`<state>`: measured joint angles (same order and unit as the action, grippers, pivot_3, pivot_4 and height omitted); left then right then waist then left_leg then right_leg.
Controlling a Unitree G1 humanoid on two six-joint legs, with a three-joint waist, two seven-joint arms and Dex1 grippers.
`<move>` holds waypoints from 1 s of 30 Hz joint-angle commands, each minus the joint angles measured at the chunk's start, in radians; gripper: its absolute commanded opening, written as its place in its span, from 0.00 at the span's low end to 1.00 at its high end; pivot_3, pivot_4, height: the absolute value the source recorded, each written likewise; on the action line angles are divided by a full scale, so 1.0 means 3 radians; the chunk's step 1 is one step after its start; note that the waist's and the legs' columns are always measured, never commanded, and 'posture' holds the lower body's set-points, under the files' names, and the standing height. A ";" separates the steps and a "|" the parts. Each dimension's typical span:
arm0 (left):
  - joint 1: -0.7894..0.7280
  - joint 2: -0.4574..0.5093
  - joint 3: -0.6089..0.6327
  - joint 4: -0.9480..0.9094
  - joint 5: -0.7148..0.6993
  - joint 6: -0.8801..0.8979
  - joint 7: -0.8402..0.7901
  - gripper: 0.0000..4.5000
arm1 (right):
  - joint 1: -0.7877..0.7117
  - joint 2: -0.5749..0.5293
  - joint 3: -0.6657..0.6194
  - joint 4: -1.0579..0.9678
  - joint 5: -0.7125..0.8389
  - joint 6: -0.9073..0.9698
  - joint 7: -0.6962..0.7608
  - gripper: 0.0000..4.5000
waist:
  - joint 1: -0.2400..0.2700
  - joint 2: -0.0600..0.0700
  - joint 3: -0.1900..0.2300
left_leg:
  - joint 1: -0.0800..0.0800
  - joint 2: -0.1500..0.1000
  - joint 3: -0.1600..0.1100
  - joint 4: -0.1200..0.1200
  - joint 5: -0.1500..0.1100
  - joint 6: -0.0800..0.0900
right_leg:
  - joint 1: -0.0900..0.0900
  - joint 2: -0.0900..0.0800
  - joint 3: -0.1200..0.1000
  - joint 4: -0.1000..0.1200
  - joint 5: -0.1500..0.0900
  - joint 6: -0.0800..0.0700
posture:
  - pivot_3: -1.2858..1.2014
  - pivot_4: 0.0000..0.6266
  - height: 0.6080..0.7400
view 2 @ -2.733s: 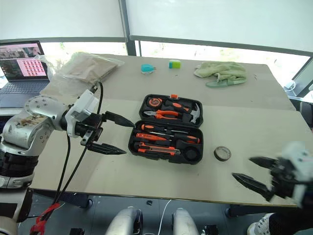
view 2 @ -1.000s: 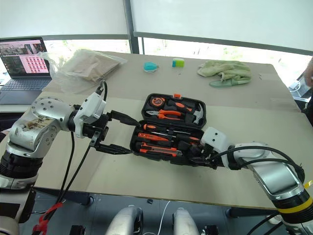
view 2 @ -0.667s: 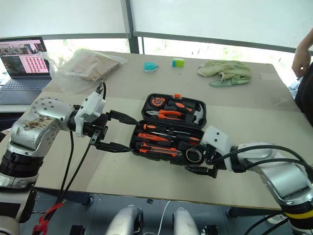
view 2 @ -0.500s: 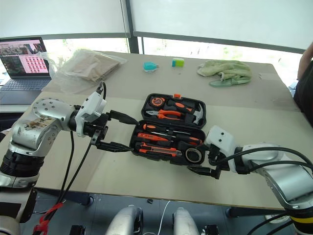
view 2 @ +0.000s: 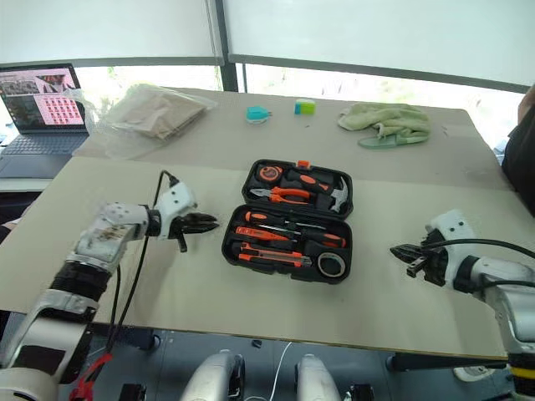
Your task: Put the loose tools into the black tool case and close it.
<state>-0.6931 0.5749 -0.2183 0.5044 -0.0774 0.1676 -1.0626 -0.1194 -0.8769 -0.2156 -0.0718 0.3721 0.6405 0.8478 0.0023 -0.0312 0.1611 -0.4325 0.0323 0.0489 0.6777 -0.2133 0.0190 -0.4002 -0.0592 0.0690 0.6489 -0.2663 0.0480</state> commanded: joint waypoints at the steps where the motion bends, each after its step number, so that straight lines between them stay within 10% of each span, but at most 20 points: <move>1: -0.0217 -0.0122 -0.0040 0.0210 0.0112 -0.0199 0.0009 0.00 | -0.0317 0.0058 0.0301 0.0209 -0.0187 -0.0290 0.0094 0.00 | -0.0006 0.0000 0.0000 | -0.0004 0.0000 0.0000 0.0001 0.0000 0.0000 | -0.0004 0.0001 0.0000 0.0002 0.0001 -0.0001 | 0.52 0.24 1.00; 11: -0.0063 -0.0174 -0.0005 -0.0247 -0.0123 -0.0039 -0.0547 0.00 | -0.0802 0.0205 0.0962 0.0368 -0.0466 -0.0629 0.0491 0.00 | -0.0012 0.0001 -0.0001 | -0.0018 -0.0003 -0.0002 0.0002 0.0000 0.0000 | -0.0013 -0.0003 -0.0001 0.0001 0.0004 0.0003 | 0.52 0.24 1.00; 30: 0.1106 0.0479 0.0131 -0.1771 -0.0465 0.0325 -0.0942 0.00 | 0.0742 -0.0127 0.0337 -0.1258 -0.0179 -0.0410 0.0654 0.00 | -0.0015 0.0006 -0.0003 | -0.0018 0.0000 -0.0029 0.0003 -0.0003 0.0003 | -0.0014 -0.0003 -0.0003 0.0003 0.0005 0.0001 | 0.52 0.24 1.00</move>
<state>-0.3717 0.7132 -0.1876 0.0401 -0.1792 0.2603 -1.3389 0.0880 -0.9126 -0.0719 -0.3875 0.2807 0.5093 1.0490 -0.0022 -0.0293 0.1604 -0.4376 0.0325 0.0400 0.6785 -0.2141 0.0200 -0.4041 -0.0601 0.0681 0.6497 -0.2649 0.0484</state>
